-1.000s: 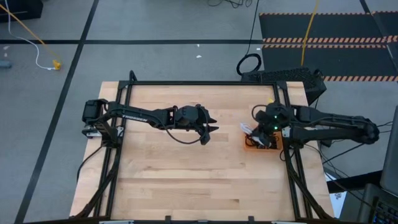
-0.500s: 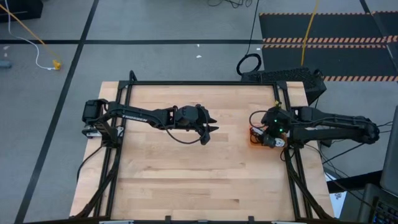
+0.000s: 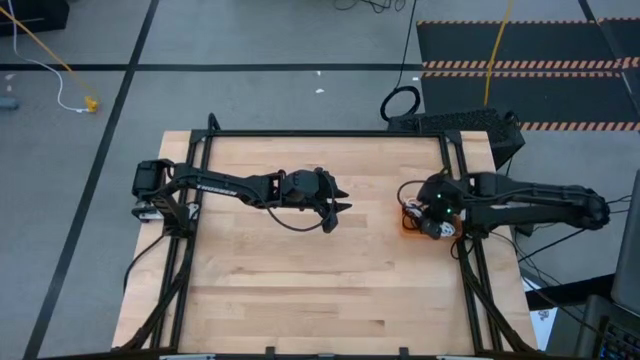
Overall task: Pick and place USB-C Cables
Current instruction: Put the white charger cable into the orange bin, then return to Home Position
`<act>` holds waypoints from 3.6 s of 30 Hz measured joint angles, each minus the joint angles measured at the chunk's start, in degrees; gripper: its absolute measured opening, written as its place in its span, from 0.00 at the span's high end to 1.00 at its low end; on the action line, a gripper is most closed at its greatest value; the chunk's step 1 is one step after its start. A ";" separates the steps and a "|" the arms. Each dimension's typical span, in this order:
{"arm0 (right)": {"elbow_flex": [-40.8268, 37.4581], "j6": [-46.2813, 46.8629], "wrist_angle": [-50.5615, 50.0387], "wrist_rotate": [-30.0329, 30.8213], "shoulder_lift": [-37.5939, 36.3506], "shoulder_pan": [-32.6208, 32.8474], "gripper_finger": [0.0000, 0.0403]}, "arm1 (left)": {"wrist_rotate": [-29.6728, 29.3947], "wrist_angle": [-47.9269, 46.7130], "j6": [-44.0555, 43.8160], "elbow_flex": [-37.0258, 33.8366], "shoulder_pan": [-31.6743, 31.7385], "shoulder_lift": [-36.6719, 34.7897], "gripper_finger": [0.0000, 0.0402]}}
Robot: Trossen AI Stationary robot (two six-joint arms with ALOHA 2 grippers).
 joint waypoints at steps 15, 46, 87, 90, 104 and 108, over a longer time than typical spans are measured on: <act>0.26 0.93 0.42 -0.07 0.07 0.00 0.66 | 0.02 -1.38 0.23 0.00 0.00 -0.42 0.60; 8.85 2.46 -7.50 -0.30 -0.52 -0.24 0.65 | -2.52 -12.34 3.28 0.02 0.00 -10.05 0.60; -33.62 4.06 90.03 -3.13 -12.30 -0.13 0.65 | -53.86 -77.55 -49.81 -8.14 -30.68 -44.35 0.60; -34.18 4.17 89.79 -3.06 -12.37 -0.12 0.65 | -55.86 -77.28 -59.05 -15.08 -33.07 -46.72 0.60; -34.38 3.97 88.10 -3.06 -12.33 -0.12 0.65 | -56.11 -57.36 -77.71 -40.41 -39.47 -49.22 0.60; -34.38 3.97 87.97 -3.06 -12.35 -0.13 0.65 | -56.01 -44.39 -72.96 -46.62 -40.30 -49.20 0.60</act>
